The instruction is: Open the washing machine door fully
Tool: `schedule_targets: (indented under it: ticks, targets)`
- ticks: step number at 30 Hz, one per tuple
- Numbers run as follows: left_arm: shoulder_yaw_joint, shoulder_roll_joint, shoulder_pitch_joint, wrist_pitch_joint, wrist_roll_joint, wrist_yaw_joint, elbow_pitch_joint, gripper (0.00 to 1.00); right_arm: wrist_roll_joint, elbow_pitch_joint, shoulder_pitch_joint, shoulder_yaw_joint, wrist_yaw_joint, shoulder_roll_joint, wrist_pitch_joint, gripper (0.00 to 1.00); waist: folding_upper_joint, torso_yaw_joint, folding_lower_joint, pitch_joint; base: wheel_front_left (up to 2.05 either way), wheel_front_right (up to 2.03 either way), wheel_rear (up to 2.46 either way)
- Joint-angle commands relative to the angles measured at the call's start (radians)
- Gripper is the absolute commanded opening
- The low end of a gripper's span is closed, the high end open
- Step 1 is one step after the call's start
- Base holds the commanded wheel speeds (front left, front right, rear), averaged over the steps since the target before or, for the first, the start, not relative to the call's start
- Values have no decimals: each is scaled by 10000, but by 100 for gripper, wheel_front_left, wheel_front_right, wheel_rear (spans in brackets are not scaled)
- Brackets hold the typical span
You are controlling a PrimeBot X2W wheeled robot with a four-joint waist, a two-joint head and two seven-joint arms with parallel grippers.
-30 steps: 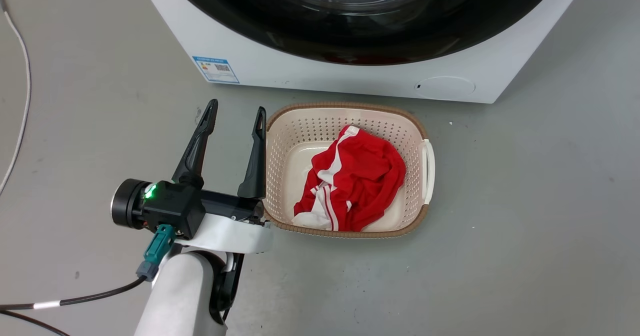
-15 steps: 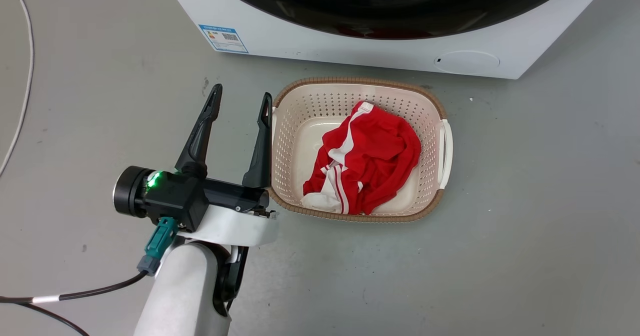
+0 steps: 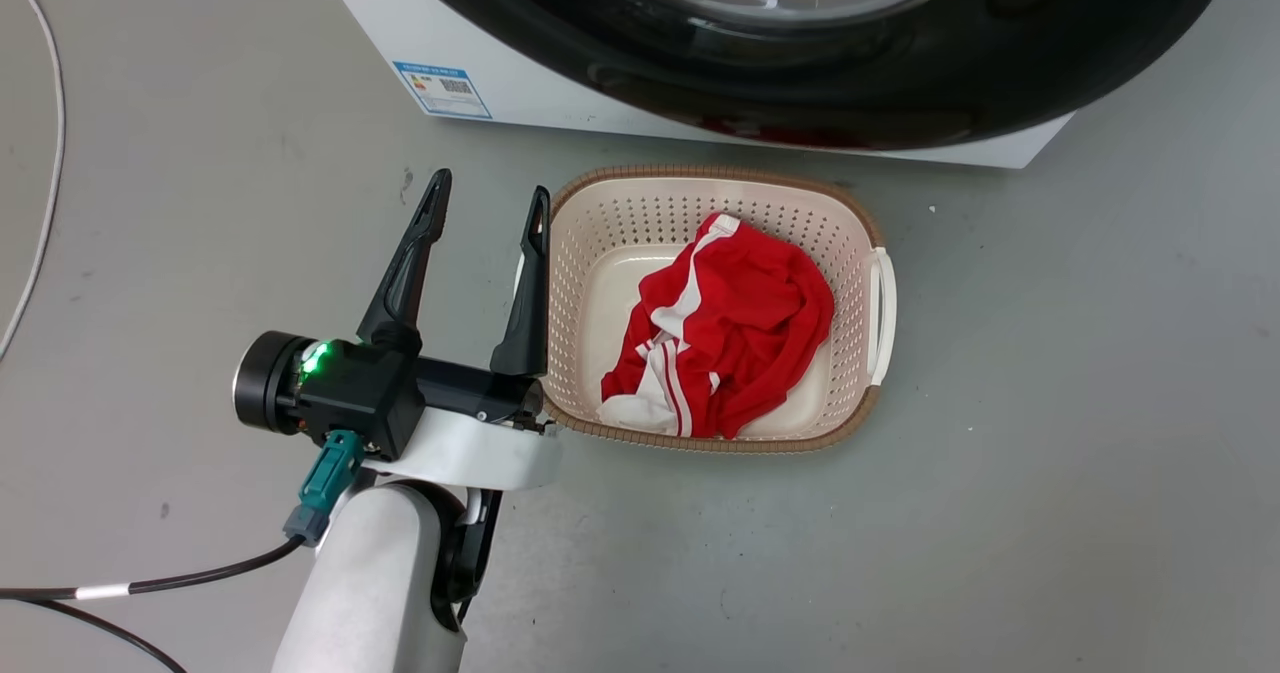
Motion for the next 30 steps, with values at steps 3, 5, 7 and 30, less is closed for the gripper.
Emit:
schedule_targets:
  ticks: [3, 5, 7, 30]
  targets:
    - [-34, 4, -51, -26, -27, 59, 78, 100, 318, -386, 602, -108, 4, 87, 685, 0, -1, -57, -1, -213, 0, 0, 0]
    - [-40, 2, 5, -25, -9, 50, 118, 100, 487, -622, 870, -146, 4, 115, 1088, 0, -1, -88, -1, -336, 0, 0, 0]
    - [-33, 3, 102, -26, 23, 49, 173, 100, 630, -842, 1158, -216, 2, 152, 1382, 0, -1, -129, -1, -496, 0, 0, 0]
    - [-75, 3, 1140, -25, 100, -7, 763, 100, 1626, -4658, 6034, 56, 2, 1733, 2855, 0, -1, -544, -1, -2573, 0, 0, 0]
